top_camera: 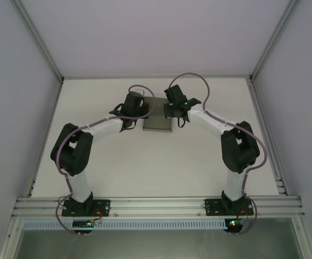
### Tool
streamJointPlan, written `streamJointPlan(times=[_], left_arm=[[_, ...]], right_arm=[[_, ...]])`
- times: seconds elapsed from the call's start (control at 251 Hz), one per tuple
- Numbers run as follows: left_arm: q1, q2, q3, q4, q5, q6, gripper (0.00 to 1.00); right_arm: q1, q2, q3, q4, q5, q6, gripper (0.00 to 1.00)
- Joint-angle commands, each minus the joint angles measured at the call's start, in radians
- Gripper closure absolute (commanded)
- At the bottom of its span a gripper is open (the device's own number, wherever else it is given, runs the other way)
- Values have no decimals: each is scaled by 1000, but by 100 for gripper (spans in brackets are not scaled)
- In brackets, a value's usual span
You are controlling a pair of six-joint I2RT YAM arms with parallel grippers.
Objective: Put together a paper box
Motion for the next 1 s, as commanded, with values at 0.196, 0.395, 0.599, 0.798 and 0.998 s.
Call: streamJointPlan(times=[0.196,0.395,0.599,0.798,0.998], left_arm=[[-54,34,-23,90,134,-74,100],[-62,36,-101,146,137,-108,100],[-66,12,-222,189,147,-132,100],[-69,-54,-317,185,145,-151,93],[-75,-175,-364,170,90,-168,69]], right_arm=[[42,29,1,215,-57,171,100],[58,16,-90,269,-6,201,100],[72,-44,-308,418,32,140,100],[96,-89,-465,514,64,62,100],[119,-104,-533,538,115,37,100]])
